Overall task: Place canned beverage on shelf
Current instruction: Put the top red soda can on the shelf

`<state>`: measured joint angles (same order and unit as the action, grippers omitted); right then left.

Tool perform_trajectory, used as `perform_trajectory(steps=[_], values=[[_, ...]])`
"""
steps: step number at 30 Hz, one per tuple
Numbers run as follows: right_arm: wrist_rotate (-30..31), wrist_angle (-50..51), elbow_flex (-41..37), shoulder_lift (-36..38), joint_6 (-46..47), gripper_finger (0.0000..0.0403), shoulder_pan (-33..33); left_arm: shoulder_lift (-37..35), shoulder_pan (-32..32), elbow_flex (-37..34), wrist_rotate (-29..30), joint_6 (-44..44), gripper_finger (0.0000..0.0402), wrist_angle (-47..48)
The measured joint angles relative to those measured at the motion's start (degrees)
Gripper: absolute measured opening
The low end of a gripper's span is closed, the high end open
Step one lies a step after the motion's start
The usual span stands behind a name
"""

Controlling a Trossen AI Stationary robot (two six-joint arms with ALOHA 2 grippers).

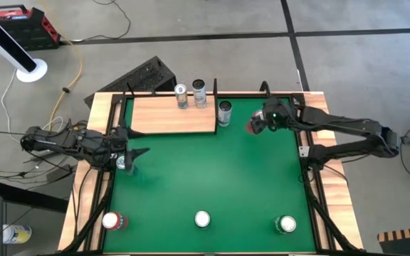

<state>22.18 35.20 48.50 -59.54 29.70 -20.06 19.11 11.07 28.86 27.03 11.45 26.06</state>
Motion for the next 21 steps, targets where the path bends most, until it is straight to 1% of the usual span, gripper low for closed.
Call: perform_trajectory(steps=[7,11,16,19,21], values=[[0.0,5.3,11.5,-1.1,-0.5,0.0309,10.2,0.0,0.0,0.0,-2.9,-0.2,0.0270,0.3],[0.3,3.8,17.9,-3.6,-4.2,0.0309,15.6,0.0,0.0,0.0,-3.9,-0.2,0.0270,0.4],[0.3,-4.2,25.7,-11.6,-12.8,0.0309,19.4,0.0,0.0,0.0,-4.5,0.4,0.0270,0.5],[-0.2,-5.8,32.2,-18.9,-17.3,0.0309,19.3,0.0,0.0,0.0,-5.0,1.2,0.0270,0.5],[-2.4,-5.6,37.1,-24.5,-20.9,0.0309,18.3,0.0,0.0,0.0,-5.2,1.6,0.0270,0.3]])
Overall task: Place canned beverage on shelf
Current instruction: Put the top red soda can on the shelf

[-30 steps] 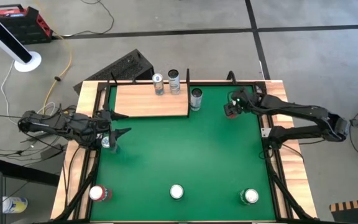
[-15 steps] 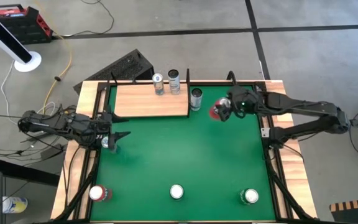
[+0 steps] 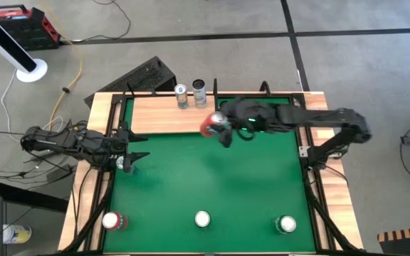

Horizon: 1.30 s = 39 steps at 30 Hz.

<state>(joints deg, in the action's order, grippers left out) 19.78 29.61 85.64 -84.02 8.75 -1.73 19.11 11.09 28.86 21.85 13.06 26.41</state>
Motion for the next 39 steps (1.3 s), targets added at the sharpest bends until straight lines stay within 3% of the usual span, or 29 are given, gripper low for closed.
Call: perform_trajectory(steps=[9,18,28,39], values=[[-9.3,-0.2,25.3,-25.6,-12.0,0.0310,-6.4,0.0,0.0,0.0,1.5,2.5,0.0270,-0.6],[-16.4,6.2,48.8,-46.4,-16.3,0.0311,-12.5,0.0,0.0,0.0,1.9,5.2,0.0270,-0.6],[-18.5,8.6,48.1,-49.7,-16.8,0.0311,-15.9,0.0,0.0,0.0,3.3,5.5,0.0270,-0.5],[-20.1,11.6,48.0,-51.3,-17.0,0.0311,-15.4,0.0,0.0,0.0,5.2,4.7,0.0270,-0.4]])
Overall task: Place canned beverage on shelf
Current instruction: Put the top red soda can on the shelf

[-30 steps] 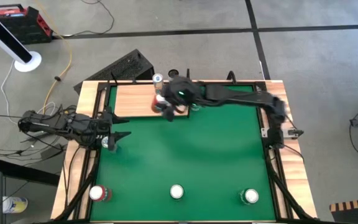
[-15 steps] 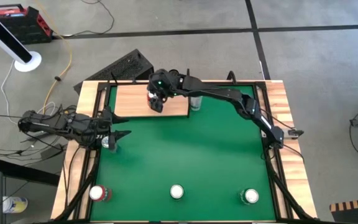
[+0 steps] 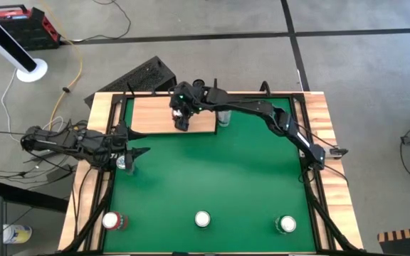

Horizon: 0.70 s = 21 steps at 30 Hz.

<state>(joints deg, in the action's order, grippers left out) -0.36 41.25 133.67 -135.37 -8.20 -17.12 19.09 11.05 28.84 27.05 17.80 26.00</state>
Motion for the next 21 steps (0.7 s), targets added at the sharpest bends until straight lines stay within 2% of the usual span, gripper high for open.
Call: perform_trajectory(steps=[15,21], values=[[0.1,0.4,0.0,0.0,-0.1,0.0312,-0.2,0.0,0.0,0.0,0.0,0.9,0.0270,0.0],[0.2,0.2,0.0,0.0,0.0,0.0346,-0.2,0.0,0.0,0.0,0.0,1.3,0.0270,0.0]])
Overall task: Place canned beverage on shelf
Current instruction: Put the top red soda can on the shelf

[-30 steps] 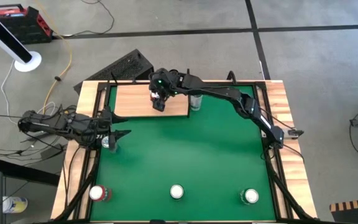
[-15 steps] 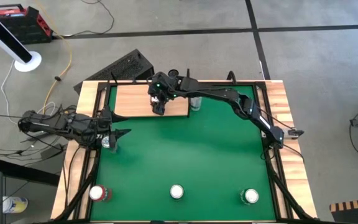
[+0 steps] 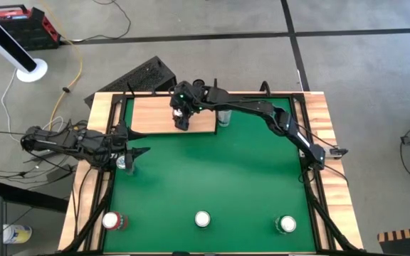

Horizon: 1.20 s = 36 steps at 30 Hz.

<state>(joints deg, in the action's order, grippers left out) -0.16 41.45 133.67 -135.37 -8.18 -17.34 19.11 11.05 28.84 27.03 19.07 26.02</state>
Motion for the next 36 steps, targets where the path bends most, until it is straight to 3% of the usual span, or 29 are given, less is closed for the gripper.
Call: perform_trajectory(steps=[6,19,23,29,33,36], values=[[0.2,-0.5,0.1,0.1,0.2,0.0375,-0.1,0.0,0.0,0.0,0.0,0.0,0.0270,0.0],[0.5,-0.5,1.0,5.3,-3.0,0.0374,-1.0,2.2,0.0,0.0,7.0,-1.7,0.0270,-0.5],[0.9,2.3,1.0,10.1,-4.8,0.0374,-1.1,8.3,-1.2,0.0,9.9,-6.5,0.0270,-6.9],[4.5,11.4,1.1,17.5,-4.8,0.0374,-1.2,20.7,-6.1,0.0,6.7,-19.5,0.0270,-23.8],[7.8,19.5,1.1,22.0,-3.7,0.0374,-1.5,29.8,-13.3,0.0,0.5,-22.9,0.0260,-33.4],[10.5,25.4,1.1,24.6,-2.2,0.0374,-1.6,36.4,-19.2,0.0,-5.0,-23.1,0.0230,-38.4]])
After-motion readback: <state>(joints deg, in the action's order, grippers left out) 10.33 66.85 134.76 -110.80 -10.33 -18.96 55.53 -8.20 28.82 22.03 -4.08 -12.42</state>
